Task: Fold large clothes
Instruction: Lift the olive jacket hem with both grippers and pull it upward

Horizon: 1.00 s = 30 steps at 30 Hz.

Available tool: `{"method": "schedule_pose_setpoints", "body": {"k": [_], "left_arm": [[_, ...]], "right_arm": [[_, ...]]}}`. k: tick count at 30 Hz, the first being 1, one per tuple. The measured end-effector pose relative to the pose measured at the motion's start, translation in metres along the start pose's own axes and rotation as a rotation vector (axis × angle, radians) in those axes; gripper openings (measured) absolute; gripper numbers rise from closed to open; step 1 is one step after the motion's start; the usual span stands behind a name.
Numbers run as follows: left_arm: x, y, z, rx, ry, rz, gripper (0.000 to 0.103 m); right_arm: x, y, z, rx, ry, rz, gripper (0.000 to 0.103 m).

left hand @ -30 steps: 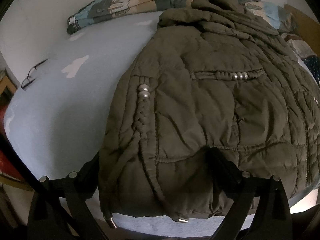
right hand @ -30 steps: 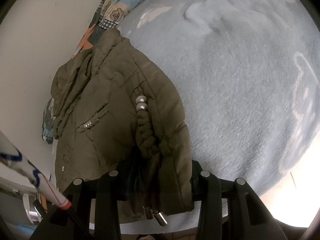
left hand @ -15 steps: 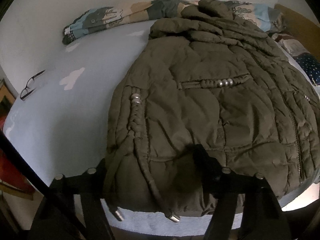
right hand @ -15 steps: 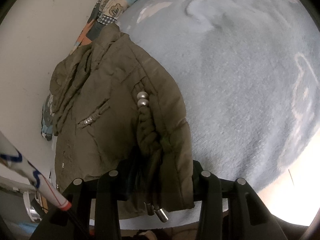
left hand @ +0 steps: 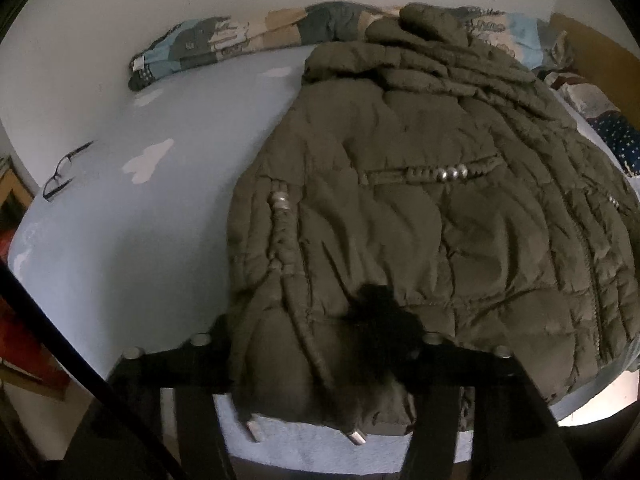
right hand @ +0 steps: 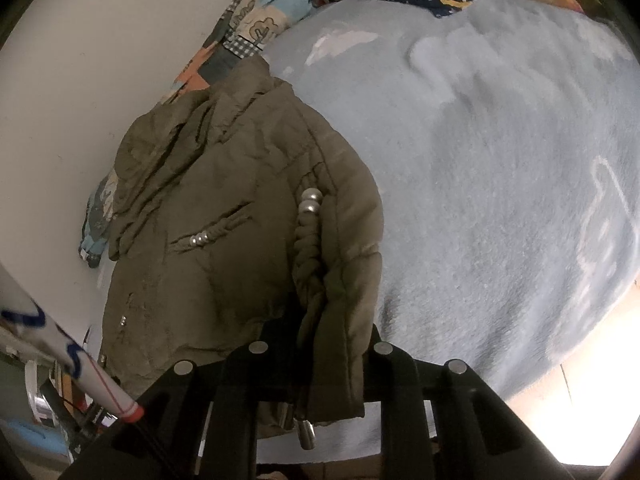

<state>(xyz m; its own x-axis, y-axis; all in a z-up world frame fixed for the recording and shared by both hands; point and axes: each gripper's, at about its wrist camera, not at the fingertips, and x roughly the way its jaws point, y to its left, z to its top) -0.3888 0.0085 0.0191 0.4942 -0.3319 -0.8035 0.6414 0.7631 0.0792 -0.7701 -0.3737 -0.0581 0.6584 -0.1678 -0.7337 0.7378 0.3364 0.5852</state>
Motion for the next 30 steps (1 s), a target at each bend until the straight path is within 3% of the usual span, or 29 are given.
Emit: {"method": "schedule_pose_setpoints", "body": {"k": [4, 6, 9, 30], "left_arm": [[-0.001, -0.001, 0.000, 0.007, -0.011, 0.000, 0.054], [-0.005, -0.002, 0.000, 0.015, -0.030, 0.004, 0.040], [-0.009, 0.001, 0.000, 0.012, -0.047, -0.001, 0.032], [-0.022, 0.001, 0.000, 0.031, -0.108, -0.004, 0.027]], "right_arm": [[0.001, -0.003, 0.001, 0.013, 0.002, 0.002, 0.022], [0.001, -0.006, 0.001, 0.027, 0.004, 0.011, 0.023], [0.000, -0.009, 0.000, 0.039, 0.006, 0.024, 0.023], [-0.018, 0.016, -0.003, -0.100, -0.096, -0.010, 0.018]]}}
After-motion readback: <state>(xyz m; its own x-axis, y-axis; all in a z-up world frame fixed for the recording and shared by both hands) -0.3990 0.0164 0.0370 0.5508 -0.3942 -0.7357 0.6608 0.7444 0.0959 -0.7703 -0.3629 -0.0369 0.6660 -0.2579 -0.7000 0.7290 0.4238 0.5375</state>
